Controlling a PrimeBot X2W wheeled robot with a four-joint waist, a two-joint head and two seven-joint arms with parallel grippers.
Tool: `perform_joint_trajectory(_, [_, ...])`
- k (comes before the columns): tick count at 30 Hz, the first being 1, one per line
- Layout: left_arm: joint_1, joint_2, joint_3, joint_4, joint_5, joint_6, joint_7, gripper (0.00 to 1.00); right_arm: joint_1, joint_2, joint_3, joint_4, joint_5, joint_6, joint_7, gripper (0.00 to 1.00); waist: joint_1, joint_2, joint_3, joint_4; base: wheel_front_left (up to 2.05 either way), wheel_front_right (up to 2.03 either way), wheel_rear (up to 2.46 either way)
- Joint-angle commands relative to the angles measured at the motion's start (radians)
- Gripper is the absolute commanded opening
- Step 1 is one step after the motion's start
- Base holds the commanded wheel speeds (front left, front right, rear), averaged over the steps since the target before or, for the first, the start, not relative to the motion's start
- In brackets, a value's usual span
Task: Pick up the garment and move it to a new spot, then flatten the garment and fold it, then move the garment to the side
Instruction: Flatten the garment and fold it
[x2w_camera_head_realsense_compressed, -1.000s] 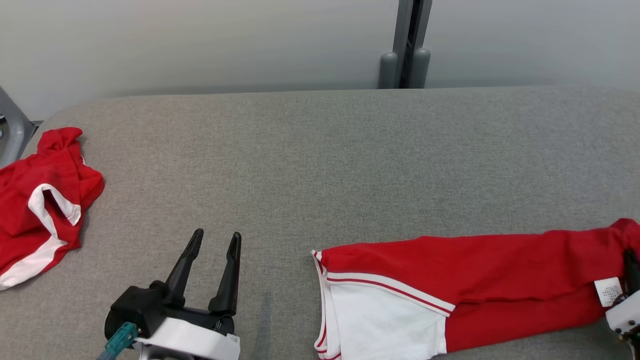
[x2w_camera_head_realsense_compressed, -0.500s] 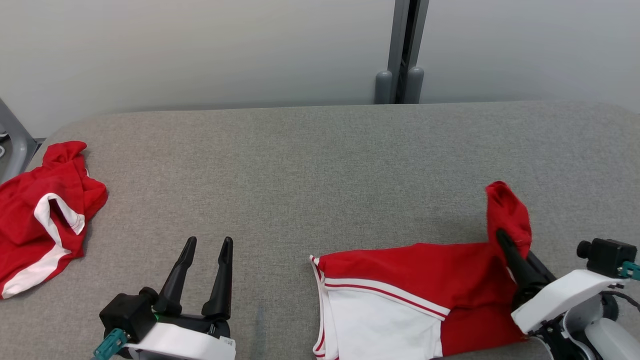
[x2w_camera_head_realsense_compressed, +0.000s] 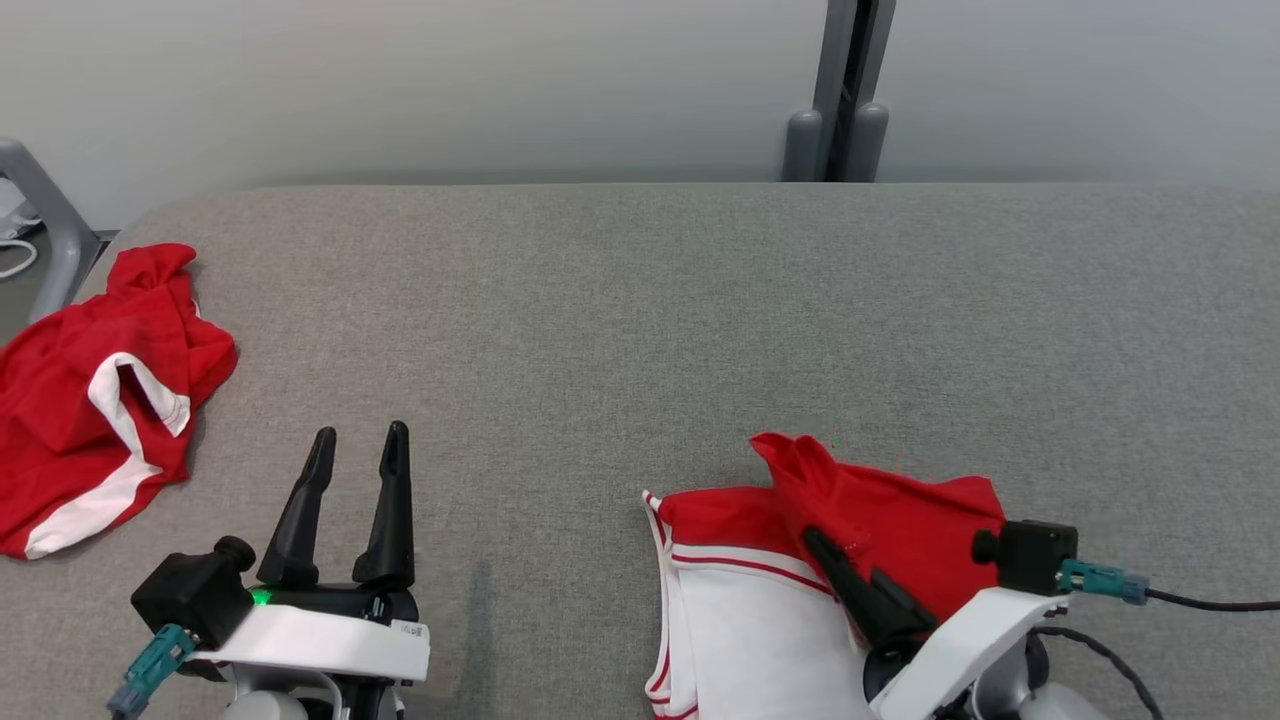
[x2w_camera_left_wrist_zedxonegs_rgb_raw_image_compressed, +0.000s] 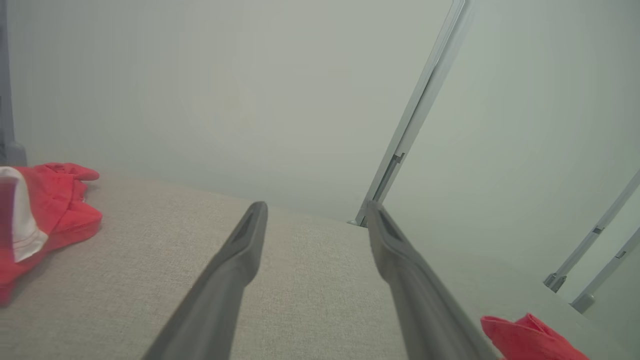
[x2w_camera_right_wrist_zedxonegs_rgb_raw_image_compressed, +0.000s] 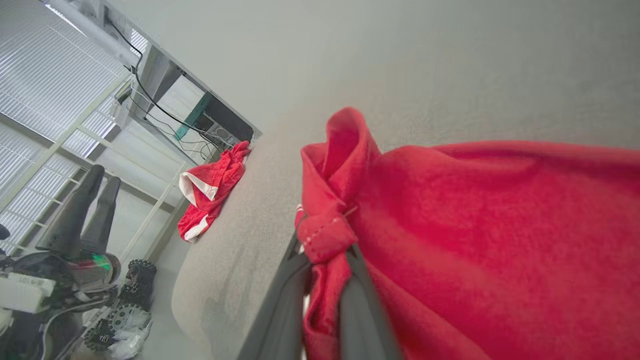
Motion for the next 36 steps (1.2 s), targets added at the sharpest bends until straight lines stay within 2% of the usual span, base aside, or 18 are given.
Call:
perform_joint_trajectory(1, [-0.018,0.004,0.01,0.001,-0.007,-0.001,-0.003,1.0,-0.004,0.019,0.009,0.032,-0.02,0.0,-0.001,0.0,0.0,-0.0001,0.01,0.013,0.0,0.0,0.0])
perform_joint_trajectory(8, [-0.025,0.004,0.013,0.014,-0.021,-0.003,-0.003,1.0,-0.023,0.097,0.055,0.185,-0.071,0.0,-0.015,0.0,0.0,-0.0001,0.024,0.054,0.0,0.0,0.0])
perform_joint_trajectory(9, [-0.023,0.004,0.012,0.015,-0.023,-0.004,-0.003,1.0,-0.024,0.106,0.054,0.199,-0.069,0.0,-0.014,0.21,0.0,-0.0001,0.025,0.058,0.0,0.0,0.0])
perform_joint_trajectory(10, [-0.021,0.004,0.011,0.017,-0.024,-0.004,-0.003,1.0,-0.025,0.115,0.055,0.205,-0.067,0.0,-0.013,0.75,0.0,-0.0001,0.025,0.061,0.0,0.0,0.0])
perform_joint_trajectory(11, [-0.019,0.005,0.012,0.018,-0.027,-0.003,-0.003,1.0,-0.022,0.124,0.053,0.209,-0.056,0.0,-0.007,1.0,0.0,-0.0001,0.026,0.063,0.0,0.0,0.0])
perform_joint_trajectory(27, [-0.029,0.004,0.008,0.017,-0.051,0.009,-0.003,1.0,-0.001,0.142,0.129,0.13,-0.033,0.0,0.137,1.0,0.0,-0.0001,0.042,0.058,0.0,0.0,0.0])
perform_joint_trajectory(36, [-0.037,0.004,0.013,0.02,-0.05,0.009,-0.003,1.0,-0.003,0.107,0.013,0.013,-0.033,0.0,0.147,1.0,0.0,-0.0001,0.056,0.032,0.0,0.0,0.0])
